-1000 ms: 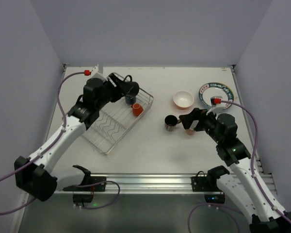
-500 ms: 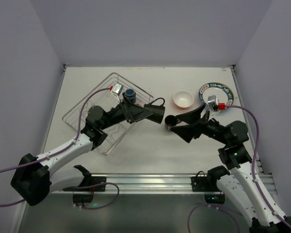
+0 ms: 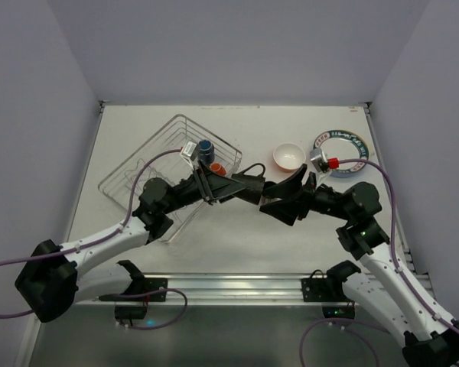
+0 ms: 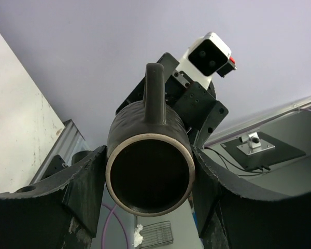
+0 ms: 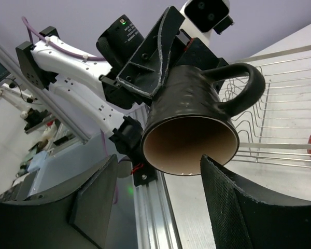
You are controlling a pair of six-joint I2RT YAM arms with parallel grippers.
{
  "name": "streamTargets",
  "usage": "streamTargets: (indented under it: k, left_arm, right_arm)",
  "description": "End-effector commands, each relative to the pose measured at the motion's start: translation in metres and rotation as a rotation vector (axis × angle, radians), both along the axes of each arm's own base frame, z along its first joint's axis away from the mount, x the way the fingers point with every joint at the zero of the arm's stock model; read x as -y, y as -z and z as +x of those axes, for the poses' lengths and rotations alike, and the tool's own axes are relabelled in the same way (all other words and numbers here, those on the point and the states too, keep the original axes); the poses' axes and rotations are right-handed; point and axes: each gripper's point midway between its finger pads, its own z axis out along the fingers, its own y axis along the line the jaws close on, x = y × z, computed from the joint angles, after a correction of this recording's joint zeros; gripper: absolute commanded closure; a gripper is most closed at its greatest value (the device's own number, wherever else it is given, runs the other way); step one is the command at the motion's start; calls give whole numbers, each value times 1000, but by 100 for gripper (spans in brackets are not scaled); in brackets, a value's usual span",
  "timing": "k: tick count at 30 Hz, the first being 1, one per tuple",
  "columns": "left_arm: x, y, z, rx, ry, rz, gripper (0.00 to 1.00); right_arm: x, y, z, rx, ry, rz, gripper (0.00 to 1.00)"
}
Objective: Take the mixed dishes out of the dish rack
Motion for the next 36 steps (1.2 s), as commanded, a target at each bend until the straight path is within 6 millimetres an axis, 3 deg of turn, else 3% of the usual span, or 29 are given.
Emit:
streamTargets:
  k: [1,6,13,16,18,19,21,22,23,24,26,28,29,30,31,32,33,36]
  left_arm:
    - [-4,-23,-4,5,-18,-75,100]
    - [3,-23,-11,-53,0,-87,100]
    - [10,2,-7,-211,-46,-26,100]
    - [6,9,-3,-258,-79,-19,100]
    - [4,12,-2,-279,-94,-7,100]
    - [3,13,0,-283,-105,-6,100]
    - [1,14,0,-284,-108,-8,100]
    - [1,14,0,-283,-110,-12,95]
    - [1,15,1,-274,-113,-10,80]
    - [1,17,3,-274,-126,-5,37]
    - [0,29,8,-285,-162,53,3]
    - [-8,27,29,-221,-277,112,0]
    - [-16,46,37,-241,-333,216,0]
    - [-30,50,55,-233,-453,272,0]
    - [-44,37,69,-154,-557,331,0]
    - [-62,52,71,-162,-628,443,0]
    - [-86,54,83,-154,-764,504,0]
    - [-124,41,80,-42,-891,596,0]
  right_arm:
    - [-3,-20,1,92,15,8,34]
    - [-10,-21,12,98,31,-12,36]
    - [-28,-26,7,128,-36,-20,54]
    - [-31,-22,7,132,-44,-31,70]
    - [-30,-18,9,128,-33,-38,95]
    - [-29,-18,9,130,-23,-36,100]
    - [-26,-17,7,141,-12,-29,100]
    - [-24,-18,8,140,6,-25,100]
    - [-21,-22,7,149,21,-16,100]
    - [-19,-20,8,143,39,-21,100]
    - [-14,-23,13,141,92,-20,100]
    - [-6,-17,21,107,169,-60,100]
    - [-3,-22,23,101,199,-69,100]
    - [3,-8,25,40,234,-128,100]
    - [15,-3,40,3,349,-162,100]
    - [25,-10,47,-15,422,-175,100]
    - [37,15,53,-116,494,-272,100]
    - [88,41,76,-246,783,-472,100]
